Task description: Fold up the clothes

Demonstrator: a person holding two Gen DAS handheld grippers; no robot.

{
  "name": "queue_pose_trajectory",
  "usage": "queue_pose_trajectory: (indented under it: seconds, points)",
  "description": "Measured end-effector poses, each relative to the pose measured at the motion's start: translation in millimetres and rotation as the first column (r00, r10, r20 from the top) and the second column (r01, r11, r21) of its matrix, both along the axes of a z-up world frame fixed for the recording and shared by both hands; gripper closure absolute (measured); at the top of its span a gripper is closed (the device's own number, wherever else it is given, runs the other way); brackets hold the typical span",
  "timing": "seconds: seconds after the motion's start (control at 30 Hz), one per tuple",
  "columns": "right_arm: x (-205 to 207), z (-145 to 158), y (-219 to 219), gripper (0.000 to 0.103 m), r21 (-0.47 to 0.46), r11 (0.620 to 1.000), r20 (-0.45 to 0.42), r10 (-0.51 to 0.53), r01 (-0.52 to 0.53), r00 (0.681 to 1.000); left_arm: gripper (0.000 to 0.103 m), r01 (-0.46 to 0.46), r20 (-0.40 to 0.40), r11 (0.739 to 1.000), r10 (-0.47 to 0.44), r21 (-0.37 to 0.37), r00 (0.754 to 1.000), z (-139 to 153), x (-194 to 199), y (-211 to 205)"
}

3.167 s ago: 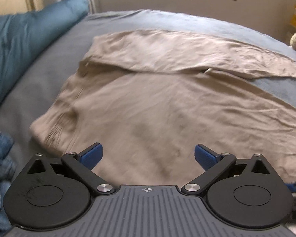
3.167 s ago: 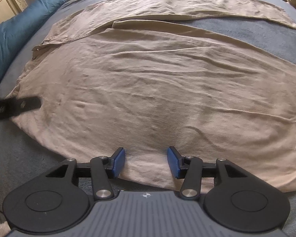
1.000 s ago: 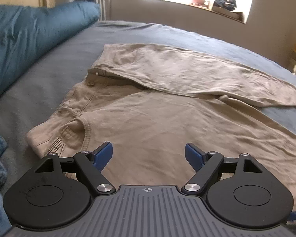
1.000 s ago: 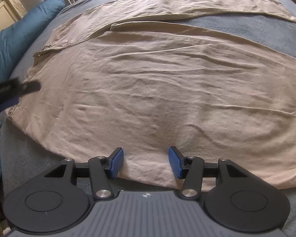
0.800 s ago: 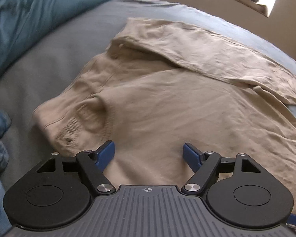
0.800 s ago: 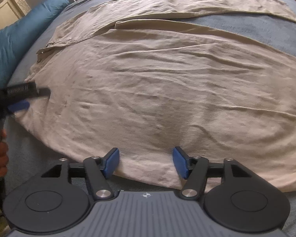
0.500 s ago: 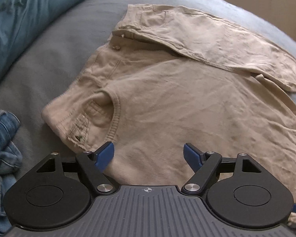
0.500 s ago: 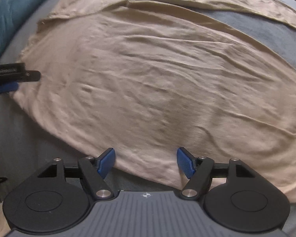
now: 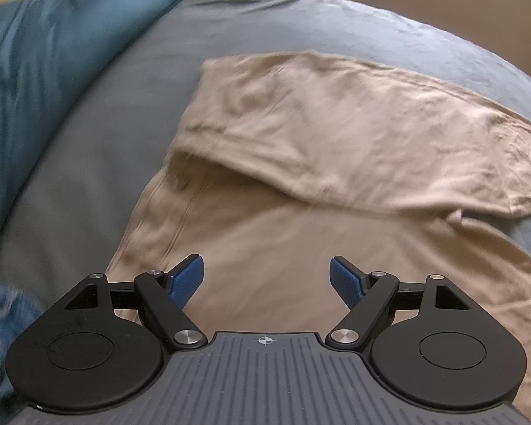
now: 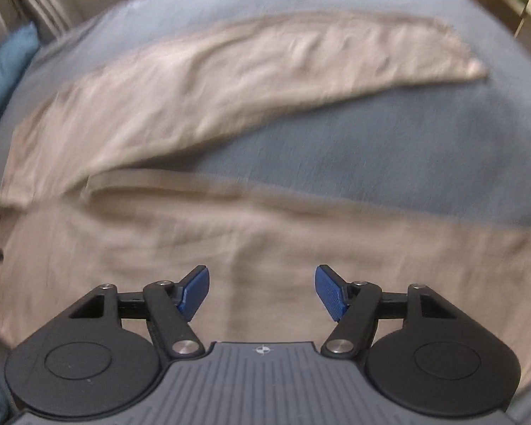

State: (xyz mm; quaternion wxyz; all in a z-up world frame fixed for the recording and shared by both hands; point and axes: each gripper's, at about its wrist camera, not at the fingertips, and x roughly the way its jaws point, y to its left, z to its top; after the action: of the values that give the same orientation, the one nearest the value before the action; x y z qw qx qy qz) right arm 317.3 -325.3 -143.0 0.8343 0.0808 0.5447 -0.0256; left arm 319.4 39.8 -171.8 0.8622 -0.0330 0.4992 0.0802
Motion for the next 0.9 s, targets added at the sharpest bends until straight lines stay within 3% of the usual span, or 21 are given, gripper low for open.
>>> queue_pose_trajectory:
  seconds: [0.13, 0.33, 0.53, 0.67, 0.73, 0.9]
  points:
    - [67.0, -6.0, -28.4, 0.043, 0.009, 1.000, 0.145, 0.013, -0.015, 0.989, 0.024, 0.042, 0.047, 0.997, -0.045, 0.063, 0.998, -6.5, 43.5, -27.4]
    - [170.4, -32.8, -9.0, 0.052, 0.062, 0.967, 0.253, 0.223, -0.246, 0.941, 0.024, 0.056, 0.018, 0.974, -0.062, 0.220, 0.998, -34.0, 101.9, -72.0]
    - [220.6, -66.8, 26.9, 0.053, 0.058, 0.899, 0.252, 0.408, -0.435, 0.878, 0.023, 0.066, -0.011, 0.952, -0.066, 0.300, 0.998, -49.6, 112.2, -90.1]
    - [227.0, -84.8, 4.8, 0.057, -0.010, 0.881, 0.247, 0.461, -0.473, 0.853, 0.021, 0.064, -0.013, 0.953, -0.063, 0.297, 0.998, -50.5, 112.4, -87.6]
    - [227.1, -85.5, -22.4, 0.058, -0.048, 0.890, 0.244, 0.451, -0.454, 0.858, 0.020, 0.069, -0.011, 0.955, -0.069, 0.289, 0.998, -49.8, 111.1, -85.3]
    - [238.1, -84.7, -123.7, 0.059, -0.153, 0.950, 0.213, 0.300, -0.271, 0.930, 0.020, 0.075, -0.017, 0.959, -0.073, 0.274, 0.997, -49.3, 113.5, -82.4]
